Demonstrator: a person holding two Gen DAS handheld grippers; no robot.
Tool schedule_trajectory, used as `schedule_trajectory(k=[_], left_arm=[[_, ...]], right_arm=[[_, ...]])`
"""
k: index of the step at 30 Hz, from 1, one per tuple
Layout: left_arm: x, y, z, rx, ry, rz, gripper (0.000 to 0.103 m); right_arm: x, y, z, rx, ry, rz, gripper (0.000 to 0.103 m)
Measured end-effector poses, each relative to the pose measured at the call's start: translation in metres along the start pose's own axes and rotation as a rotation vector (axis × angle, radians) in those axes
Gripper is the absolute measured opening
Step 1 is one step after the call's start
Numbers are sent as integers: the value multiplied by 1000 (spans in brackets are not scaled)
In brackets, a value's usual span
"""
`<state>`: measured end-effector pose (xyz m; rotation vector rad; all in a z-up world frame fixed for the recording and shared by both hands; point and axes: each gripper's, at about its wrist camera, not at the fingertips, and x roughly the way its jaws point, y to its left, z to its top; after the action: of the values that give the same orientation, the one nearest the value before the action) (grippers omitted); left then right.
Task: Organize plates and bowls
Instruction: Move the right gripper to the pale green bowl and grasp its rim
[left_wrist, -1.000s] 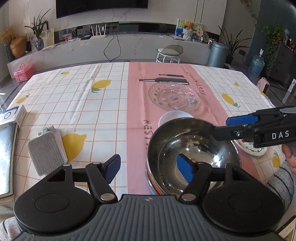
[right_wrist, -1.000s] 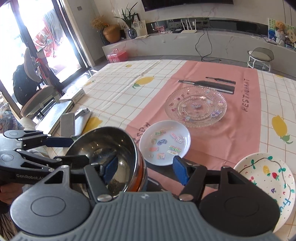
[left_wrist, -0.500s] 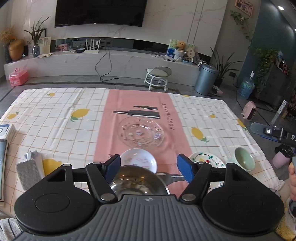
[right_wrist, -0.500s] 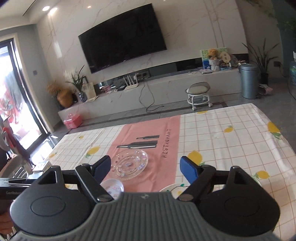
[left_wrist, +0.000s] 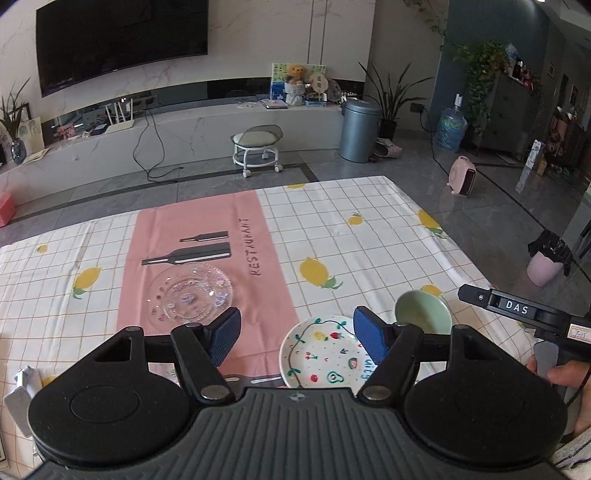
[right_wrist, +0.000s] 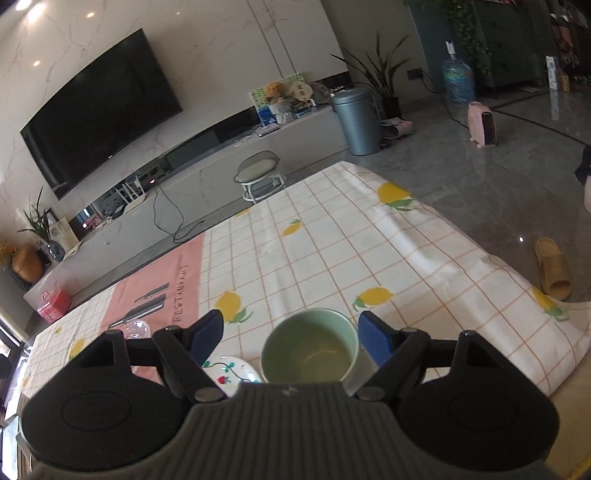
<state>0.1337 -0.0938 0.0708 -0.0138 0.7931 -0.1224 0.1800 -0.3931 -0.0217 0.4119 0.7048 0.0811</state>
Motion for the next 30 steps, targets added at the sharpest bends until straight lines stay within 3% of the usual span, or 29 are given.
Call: schedule_trajectory(k=[4,9,16,20,22,26,30], left_arm=[[25,-20,5,13,41,-34,82],[57,-44,2,13,94,-60,82],[100,-82,-3,79,162,-69,82],[128,-94,-5,108,211,-66,82],[144,-98,-5,111,242,-69,82],[170,-103,-6,96,293,-68,79],[188,-107,-8,81,332,-70,74]], right_arm=[[9,-18,-2,29,21,-47,79],[20,-39,-3,80,45,-37,76],[36,-50,-9,106,98,-88,74],[46,-52,-13,128,118,-120,63],[48,-53,-13,132,117,-141,62],[55,-55,-10,176,120,-121,60],[68,-52,-8,191,156,-116,51]])
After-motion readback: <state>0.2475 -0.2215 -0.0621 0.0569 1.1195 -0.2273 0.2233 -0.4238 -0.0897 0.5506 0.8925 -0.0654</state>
